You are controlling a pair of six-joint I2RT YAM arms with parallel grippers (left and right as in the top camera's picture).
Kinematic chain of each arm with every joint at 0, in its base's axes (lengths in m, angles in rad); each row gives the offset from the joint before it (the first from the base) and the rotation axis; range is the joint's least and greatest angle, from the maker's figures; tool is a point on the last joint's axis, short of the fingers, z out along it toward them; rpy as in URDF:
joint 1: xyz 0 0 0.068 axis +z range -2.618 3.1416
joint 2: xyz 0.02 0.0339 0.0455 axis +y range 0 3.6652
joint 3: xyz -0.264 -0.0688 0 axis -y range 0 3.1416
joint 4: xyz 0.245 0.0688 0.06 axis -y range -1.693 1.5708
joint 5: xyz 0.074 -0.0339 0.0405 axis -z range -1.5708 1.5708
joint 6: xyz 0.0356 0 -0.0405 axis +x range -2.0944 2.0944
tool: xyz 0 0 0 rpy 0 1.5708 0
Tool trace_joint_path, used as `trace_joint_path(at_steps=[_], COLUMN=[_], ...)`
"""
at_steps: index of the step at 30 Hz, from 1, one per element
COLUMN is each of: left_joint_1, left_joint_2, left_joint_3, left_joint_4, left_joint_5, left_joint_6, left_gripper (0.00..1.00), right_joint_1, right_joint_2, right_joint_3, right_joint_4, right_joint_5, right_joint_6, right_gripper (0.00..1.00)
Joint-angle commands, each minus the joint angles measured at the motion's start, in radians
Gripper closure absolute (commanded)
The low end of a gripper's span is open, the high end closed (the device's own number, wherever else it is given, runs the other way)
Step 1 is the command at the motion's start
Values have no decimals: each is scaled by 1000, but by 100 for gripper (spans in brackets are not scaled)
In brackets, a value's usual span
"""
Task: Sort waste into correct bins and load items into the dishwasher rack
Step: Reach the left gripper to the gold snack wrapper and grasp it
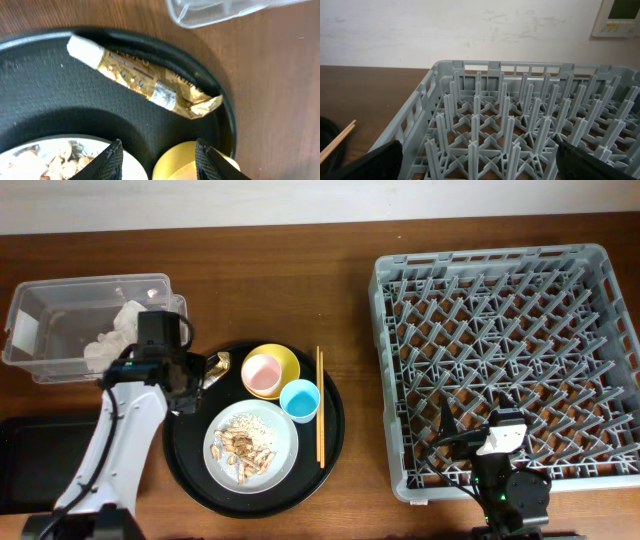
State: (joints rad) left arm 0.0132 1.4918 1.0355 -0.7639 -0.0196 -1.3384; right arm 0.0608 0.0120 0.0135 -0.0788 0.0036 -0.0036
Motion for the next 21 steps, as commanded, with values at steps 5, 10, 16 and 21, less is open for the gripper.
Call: trace_joint_path(at_steps=[5,10,16,21], left_joint_1=[-35,-35,-45,-45], left_joint_2=[118,156,218,247], left_joint_3=[-15,-15,-16,-16], left_joint_4=[32,76,81,105], left_joint_5=[-27,-83,-68,-70], left_joint_6=[-143,-172,-203,-251], left_gripper=[54,54,55,55], right_joint_1=[5,5,5,5], right_joint_2=[-6,-6,-6,-6], right_joint_3=[-8,-8,-8,-8], right_joint_4=[-3,-3,-3,-3], right_joint_5=[8,8,8,8], right_joint_6=[5,5,5,5], right_gripper=[2,2,2,2])
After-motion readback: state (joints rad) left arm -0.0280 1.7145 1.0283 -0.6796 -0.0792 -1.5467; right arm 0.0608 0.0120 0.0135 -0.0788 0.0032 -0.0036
